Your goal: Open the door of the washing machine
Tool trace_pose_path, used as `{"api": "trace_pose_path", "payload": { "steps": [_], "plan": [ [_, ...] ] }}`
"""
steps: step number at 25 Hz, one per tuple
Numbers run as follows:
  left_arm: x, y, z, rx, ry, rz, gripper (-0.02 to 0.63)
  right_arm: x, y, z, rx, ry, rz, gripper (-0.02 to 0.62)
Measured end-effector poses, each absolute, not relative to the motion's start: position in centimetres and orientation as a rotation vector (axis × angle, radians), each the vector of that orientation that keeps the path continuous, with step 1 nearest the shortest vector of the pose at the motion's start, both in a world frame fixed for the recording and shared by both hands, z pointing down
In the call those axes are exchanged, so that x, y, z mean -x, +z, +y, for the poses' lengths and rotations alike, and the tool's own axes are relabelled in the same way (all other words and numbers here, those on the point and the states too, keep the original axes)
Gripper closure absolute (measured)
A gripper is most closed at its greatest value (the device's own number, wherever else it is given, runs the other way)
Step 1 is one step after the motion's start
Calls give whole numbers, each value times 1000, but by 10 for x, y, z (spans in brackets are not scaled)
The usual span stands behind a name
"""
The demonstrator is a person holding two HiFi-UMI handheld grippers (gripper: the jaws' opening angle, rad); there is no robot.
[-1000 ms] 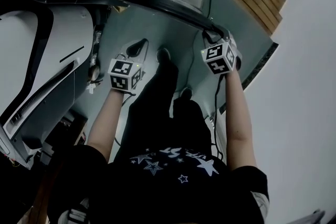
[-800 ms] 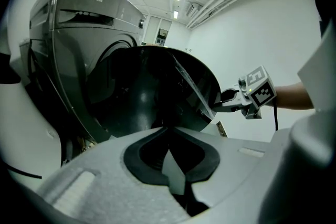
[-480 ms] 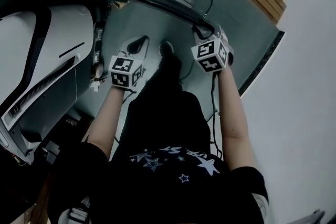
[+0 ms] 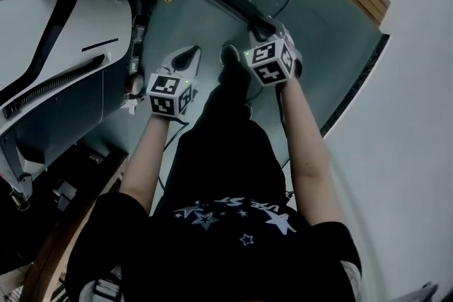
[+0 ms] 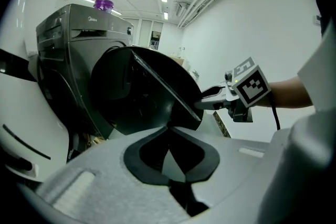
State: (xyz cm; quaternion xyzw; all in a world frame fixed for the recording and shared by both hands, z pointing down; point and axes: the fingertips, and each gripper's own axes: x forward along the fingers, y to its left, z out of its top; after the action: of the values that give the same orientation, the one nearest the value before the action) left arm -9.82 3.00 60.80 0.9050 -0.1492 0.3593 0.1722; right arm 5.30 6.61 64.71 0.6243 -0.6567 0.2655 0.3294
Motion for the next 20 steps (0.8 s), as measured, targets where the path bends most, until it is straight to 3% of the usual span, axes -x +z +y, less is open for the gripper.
{"api": "trace_pose_path", "payload": {
  "steps": [20],
  "plan": [
    [274,568,105,-2492,999,-720,595,51,647,77,-1701,761,-1794,512]
  ]
}}
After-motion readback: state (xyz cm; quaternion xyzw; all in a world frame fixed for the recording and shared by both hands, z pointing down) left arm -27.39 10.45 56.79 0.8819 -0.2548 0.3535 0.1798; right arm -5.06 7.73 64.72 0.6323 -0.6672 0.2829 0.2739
